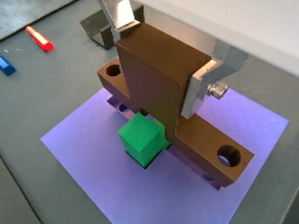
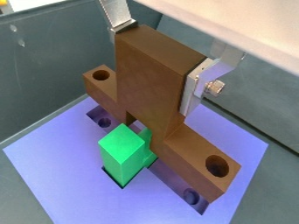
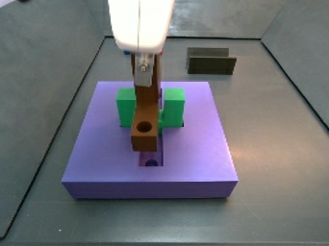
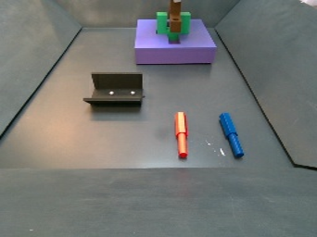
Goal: Pick up the brown object. Move up. Place the brown object on the fixture. Regrasp the brown object. Move to above the board. Insert the brown object.
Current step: Insert the brown object.
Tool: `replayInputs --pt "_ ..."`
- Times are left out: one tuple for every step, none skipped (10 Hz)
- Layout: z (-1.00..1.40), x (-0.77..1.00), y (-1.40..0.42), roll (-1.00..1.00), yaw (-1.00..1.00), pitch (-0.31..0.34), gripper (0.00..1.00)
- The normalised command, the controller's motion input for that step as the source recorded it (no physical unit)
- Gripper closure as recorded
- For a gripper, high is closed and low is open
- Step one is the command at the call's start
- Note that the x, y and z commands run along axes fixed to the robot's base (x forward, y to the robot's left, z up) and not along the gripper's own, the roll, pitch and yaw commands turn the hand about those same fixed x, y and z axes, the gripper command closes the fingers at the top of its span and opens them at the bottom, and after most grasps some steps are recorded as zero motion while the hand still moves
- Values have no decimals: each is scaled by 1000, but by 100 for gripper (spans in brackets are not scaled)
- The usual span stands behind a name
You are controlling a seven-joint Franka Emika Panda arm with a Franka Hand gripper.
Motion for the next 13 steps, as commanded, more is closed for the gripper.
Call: replayInputs --pt "-114 17 0 126 0 -30 100" --pt "0 0 0 170 0 -49 100" --pt "-46 0 0 203 0 -73 100" --pt "-109 0 0 199 0 -91 100" --pt "-180 0 -29 181 3 -84 100" --pt "-203 46 -37 167 0 -69 100" --pt "-254 57 -80 109 0 -49 100" --pt "-223 169 -137 11 0 -27 100" --pt "-246 146 -91 0 0 -33 100" --pt "-269 80 -29 0 0 -29 100" --pt "-257 0 0 67 0 -24 100" --pt "-211 0 0 121 0 -29 100" --pt "-171 0 0 133 0 -27 100"
